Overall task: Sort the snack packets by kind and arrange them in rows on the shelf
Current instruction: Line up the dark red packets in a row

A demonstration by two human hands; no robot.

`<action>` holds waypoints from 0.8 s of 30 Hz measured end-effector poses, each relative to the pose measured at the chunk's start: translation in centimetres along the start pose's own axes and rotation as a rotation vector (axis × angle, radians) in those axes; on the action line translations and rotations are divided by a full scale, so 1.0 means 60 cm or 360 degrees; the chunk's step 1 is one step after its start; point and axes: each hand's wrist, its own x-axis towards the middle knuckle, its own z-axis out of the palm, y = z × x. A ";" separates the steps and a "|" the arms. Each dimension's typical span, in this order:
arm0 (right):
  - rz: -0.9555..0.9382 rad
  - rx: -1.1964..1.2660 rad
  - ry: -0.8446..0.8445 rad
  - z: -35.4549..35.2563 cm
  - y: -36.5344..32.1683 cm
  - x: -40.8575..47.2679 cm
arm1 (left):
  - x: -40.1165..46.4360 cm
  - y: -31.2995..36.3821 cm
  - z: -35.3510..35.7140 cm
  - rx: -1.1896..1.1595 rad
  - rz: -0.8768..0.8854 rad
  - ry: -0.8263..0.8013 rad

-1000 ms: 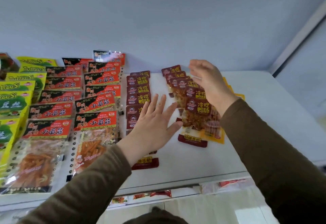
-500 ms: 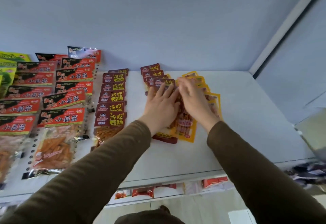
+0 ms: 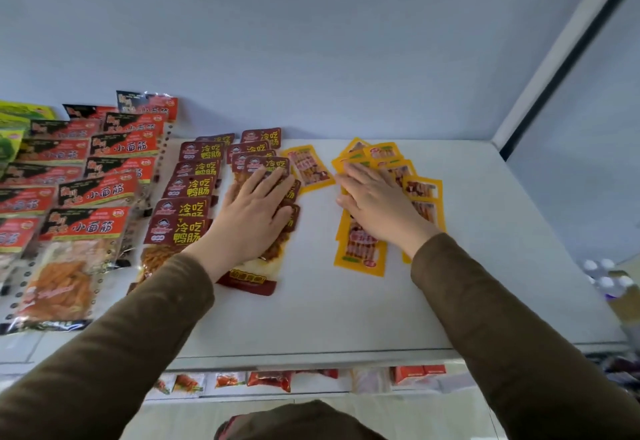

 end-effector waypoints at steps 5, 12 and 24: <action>-0.0257 -0.0124 0.0123 -0.026 -0.057 0.037 | -0.001 0.007 -0.001 -0.0042 -0.0170 0.0044; -0.0174 -0.0422 0.0055 -0.003 -0.053 0.080 | -0.006 0.005 0.009 -0.0049 -0.0187 0.0033; 0.0624 0.1648 -0.0067 -0.056 -0.162 0.150 | 0.068 0.002 -0.115 -0.1726 -0.1169 0.0178</action>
